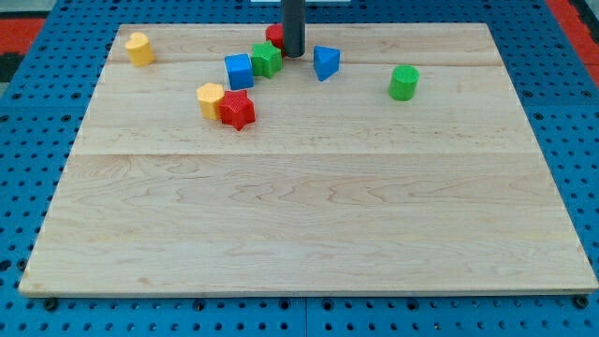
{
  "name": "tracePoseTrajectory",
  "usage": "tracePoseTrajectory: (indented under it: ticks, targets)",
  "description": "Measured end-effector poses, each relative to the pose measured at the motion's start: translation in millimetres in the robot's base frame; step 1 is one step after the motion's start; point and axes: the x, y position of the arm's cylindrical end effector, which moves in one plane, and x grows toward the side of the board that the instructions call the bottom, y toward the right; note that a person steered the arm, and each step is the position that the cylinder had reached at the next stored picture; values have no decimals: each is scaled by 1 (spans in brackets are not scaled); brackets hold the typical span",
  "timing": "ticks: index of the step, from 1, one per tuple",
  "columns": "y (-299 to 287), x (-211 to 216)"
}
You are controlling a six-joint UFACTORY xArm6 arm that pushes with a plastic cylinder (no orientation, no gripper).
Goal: Place the red star and yellow hexagon in a diagonal line
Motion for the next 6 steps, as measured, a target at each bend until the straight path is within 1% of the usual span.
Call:
tracePoseTrajectory:
  ticks: [1, 2, 3, 4, 5, 6]
  targets:
    - [1, 20]
    - [-22, 74]
    - [-30, 112]
    - [-62, 112]
    - [-16, 119]
    - [-43, 187]
